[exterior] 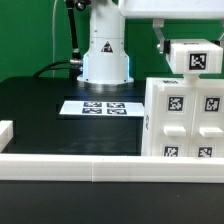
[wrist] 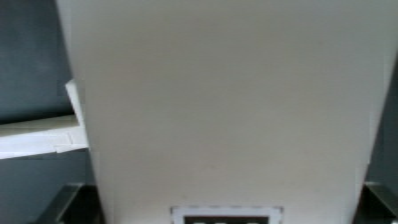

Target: Assemble cabinet

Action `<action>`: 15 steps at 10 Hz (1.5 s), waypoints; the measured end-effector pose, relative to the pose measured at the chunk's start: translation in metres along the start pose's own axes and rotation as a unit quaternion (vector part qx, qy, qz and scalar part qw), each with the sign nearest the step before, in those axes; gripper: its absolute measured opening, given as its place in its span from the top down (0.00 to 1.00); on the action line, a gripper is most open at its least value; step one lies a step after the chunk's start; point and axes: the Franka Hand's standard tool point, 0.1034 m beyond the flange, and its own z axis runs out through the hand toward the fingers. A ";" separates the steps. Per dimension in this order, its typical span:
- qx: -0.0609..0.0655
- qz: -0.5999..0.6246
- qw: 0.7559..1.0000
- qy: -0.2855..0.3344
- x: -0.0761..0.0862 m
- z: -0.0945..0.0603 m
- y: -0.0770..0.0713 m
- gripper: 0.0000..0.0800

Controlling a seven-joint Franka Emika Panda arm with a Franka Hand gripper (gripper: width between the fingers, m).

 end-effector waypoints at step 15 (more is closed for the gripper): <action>0.007 0.011 0.999 0.048 -0.008 0.016 -0.002 0.30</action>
Offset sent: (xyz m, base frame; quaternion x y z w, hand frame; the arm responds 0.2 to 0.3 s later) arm -0.0176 0.0117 -0.0045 -0.0105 0.0055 0.0165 0.9998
